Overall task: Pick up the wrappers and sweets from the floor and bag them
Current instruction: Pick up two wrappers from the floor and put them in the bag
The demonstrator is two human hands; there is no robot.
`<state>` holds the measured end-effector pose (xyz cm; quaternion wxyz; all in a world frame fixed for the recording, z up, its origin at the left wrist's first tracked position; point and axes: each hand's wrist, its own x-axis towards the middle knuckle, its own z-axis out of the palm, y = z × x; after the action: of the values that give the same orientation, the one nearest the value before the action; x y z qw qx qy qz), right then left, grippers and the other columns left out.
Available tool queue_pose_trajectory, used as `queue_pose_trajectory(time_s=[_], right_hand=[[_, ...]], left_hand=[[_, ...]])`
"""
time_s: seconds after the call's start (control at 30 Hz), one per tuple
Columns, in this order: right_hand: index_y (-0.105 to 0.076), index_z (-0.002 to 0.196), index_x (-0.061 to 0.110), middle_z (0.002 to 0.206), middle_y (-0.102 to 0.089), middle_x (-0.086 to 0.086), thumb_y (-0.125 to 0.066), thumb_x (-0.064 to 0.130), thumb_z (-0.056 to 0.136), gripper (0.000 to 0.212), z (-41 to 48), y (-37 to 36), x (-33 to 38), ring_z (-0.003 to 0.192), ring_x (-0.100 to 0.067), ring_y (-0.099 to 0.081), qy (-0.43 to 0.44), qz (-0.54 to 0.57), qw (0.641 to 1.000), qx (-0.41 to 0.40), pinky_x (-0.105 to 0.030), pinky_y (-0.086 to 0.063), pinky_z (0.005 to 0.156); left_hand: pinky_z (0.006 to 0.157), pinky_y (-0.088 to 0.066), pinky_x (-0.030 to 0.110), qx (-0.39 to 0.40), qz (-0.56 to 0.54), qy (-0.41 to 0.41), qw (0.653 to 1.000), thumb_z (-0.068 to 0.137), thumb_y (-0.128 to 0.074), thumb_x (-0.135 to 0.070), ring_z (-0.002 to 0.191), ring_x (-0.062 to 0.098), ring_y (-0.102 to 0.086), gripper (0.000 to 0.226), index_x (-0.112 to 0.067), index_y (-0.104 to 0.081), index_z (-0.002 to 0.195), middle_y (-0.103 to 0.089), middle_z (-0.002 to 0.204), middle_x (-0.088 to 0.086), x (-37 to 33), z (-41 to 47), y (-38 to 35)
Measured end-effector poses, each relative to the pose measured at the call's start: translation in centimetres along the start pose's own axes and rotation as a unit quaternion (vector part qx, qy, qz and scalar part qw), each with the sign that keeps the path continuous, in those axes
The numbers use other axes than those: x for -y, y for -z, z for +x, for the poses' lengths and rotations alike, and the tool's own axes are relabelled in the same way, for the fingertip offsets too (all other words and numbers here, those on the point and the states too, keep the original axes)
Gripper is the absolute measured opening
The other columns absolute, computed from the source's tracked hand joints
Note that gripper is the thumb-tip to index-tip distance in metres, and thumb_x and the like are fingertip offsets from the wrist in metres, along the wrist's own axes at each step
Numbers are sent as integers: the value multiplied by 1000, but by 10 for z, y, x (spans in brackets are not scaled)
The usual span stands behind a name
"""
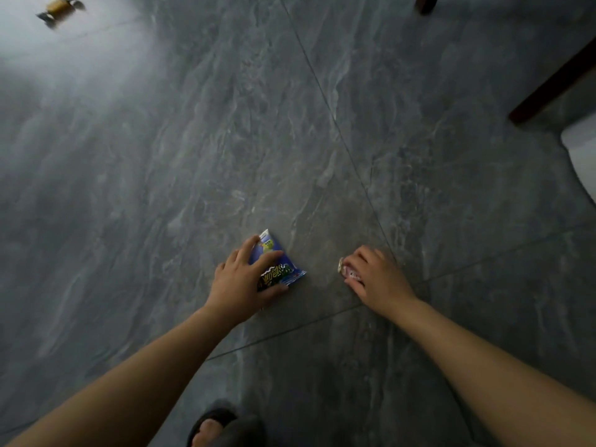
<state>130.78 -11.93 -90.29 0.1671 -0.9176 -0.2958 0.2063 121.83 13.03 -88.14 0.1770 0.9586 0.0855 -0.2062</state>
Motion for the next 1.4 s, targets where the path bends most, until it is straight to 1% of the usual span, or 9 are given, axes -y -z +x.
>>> queue_pose_trajectory(time_s=[0.2,0.3,0.43,0.63,0.73,0.9,1.13,1.23,1.4], right_hand=[[-56,104,6,108,-56,-14,-63,19,83,27,8,12,17,99,-32,-53,-68,94,993,-20,-38,-43,85],[-55,102,4,108,-56,-16,-62,16,83,24,12,74,50,99,-33,-54,-85,151,984,-39,-39,-43,85],[-52,103,8,109,-53,-11,-57,21,86,22,-18,200,130,95,-31,-56,-27,126,991,-30,-45,-48,78],[-52,100,15,107,-54,-3,-54,26,88,17,-134,410,285,92,-26,-56,-6,146,989,-36,-40,-46,73],[-53,99,15,104,-55,-3,-48,36,85,26,-200,498,362,92,-24,-57,36,159,987,16,-43,-48,77],[-54,96,22,98,-53,9,-57,28,88,11,-259,615,477,82,-12,-55,112,161,980,-21,-35,-48,69],[-57,96,17,98,-58,0,-59,25,86,13,-277,619,609,75,-5,-48,274,123,954,-8,-21,-39,67],[-59,93,15,95,-59,-2,-62,21,84,11,-288,594,658,71,-1,-44,302,125,945,9,-15,-34,65],[-58,94,19,94,-58,3,-59,28,85,13,-305,552,728,76,-15,-54,353,41,924,138,-32,-46,65]], left_hand=[[90,-42,46,-2,-9,13,1000,65,-27,-77,120,34,-45,72,-43,-44,126,-33,146,7,-5,4,25],[88,-45,47,-32,-28,28,999,71,-39,-74,117,35,-48,61,-42,-47,123,-37,142,7,-23,-7,88],[86,-49,45,-32,-82,67,994,76,-54,-65,111,31,-52,50,-39,-50,118,-42,135,4,-61,-58,209],[85,-49,42,-102,-164,136,972,67,-52,-71,108,29,-56,56,-40,-54,113,-44,135,2,-134,-235,418],[87,-49,44,-157,-233,175,944,66,-50,-69,110,28,-54,58,-38,-54,114,-44,135,2,-172,-345,510],[95,-44,38,-258,-302,211,893,75,-58,-59,120,24,-45,51,-32,-54,117,-38,139,3,-205,-500,613],[94,-45,40,-333,-290,283,852,73,-50,-65,124,24,-43,54,-35,-52,117,-36,141,2,-159,-634,622],[88,-43,33,-350,-279,331,830,80,-59,-53,121,22,-45,44,-34,-52,119,-35,143,1,-131,-680,614],[94,-43,37,-368,-301,410,778,75,-46,-63,125,21,-42,52,-35,-51,119,-34,144,0,-85,-738,595]])
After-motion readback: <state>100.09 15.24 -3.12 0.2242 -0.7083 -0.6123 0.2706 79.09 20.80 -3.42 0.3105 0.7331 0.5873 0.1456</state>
